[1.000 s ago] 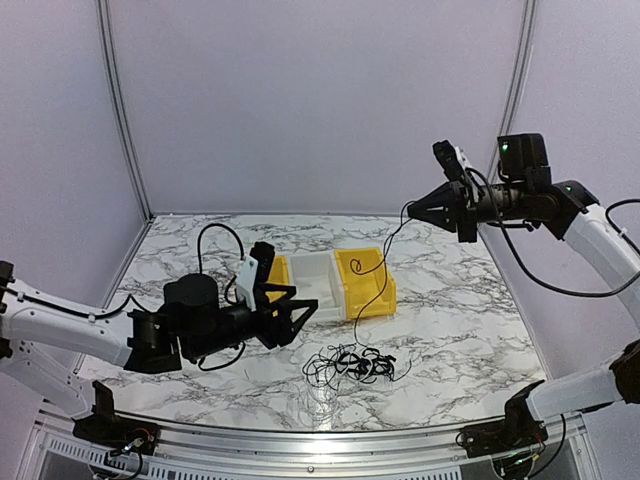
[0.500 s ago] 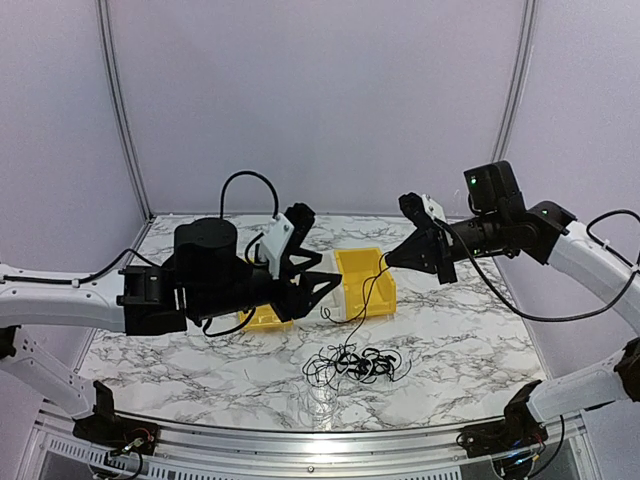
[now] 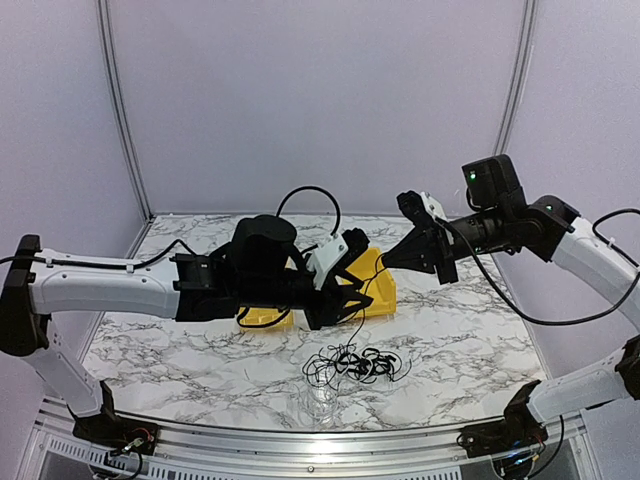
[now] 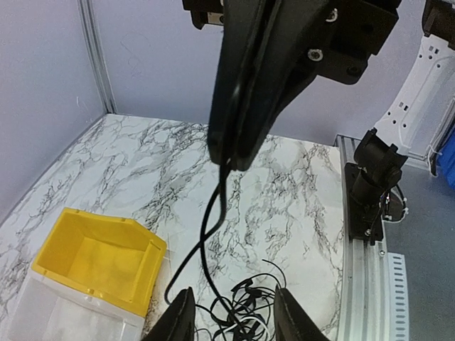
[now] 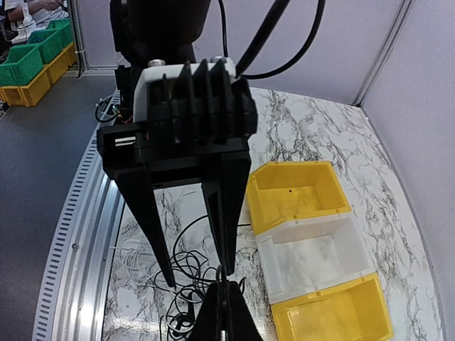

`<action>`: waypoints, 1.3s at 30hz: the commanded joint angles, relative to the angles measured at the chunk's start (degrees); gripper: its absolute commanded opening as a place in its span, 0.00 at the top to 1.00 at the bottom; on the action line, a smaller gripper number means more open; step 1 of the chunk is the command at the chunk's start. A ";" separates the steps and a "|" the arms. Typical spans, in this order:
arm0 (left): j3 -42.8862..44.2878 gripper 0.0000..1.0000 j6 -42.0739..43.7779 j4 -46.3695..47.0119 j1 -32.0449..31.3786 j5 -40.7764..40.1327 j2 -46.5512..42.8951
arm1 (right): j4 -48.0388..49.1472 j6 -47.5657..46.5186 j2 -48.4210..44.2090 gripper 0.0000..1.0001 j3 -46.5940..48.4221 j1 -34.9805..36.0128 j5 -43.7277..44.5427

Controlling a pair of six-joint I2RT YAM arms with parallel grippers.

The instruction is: Untangle the cables

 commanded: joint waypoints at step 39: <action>8.18 1.00 8.78 2.09 2.82 -3.74 4.57 | -1.21 1.23 0.52 1.00 5.02 0.61 -1.29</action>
